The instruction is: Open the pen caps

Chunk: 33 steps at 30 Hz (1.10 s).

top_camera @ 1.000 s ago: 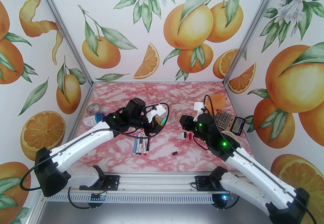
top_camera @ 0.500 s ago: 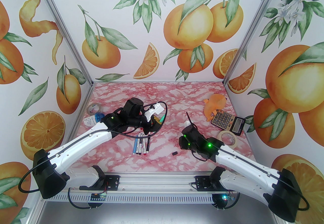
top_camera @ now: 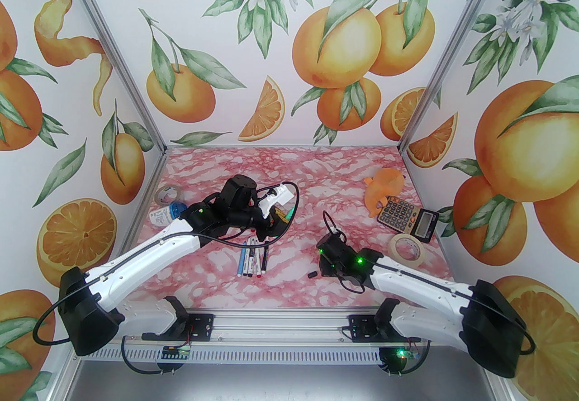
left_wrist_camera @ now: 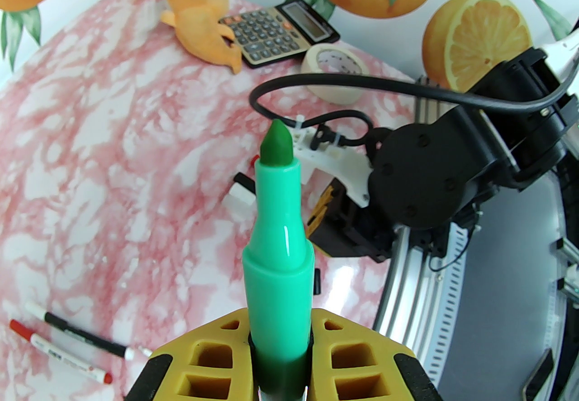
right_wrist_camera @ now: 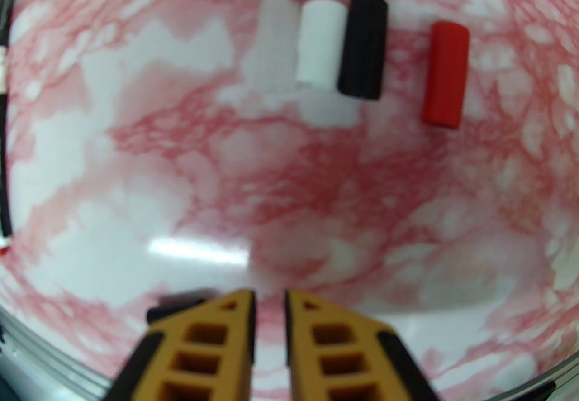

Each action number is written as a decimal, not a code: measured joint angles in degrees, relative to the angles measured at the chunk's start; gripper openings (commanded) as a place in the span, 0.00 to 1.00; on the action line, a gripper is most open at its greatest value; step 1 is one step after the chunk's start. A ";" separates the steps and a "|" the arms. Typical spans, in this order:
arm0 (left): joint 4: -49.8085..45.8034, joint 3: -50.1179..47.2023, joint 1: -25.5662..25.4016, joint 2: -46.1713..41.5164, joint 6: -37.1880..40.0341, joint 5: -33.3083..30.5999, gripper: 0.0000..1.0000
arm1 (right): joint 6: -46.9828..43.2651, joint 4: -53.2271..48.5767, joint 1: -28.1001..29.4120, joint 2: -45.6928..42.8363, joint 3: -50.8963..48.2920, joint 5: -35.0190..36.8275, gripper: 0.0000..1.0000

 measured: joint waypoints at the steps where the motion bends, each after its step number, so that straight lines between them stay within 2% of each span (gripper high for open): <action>1: -0.02 0.00 0.00 0.00 -0.11 0.17 0.08 | 0.31 0.09 0.00 0.35 -0.04 0.44 0.10; 33: -0.09 0.00 -0.15 0.48 -0.24 1.09 0.11 | 4.26 3.93 3.21 8.22 -0.31 7.69 0.16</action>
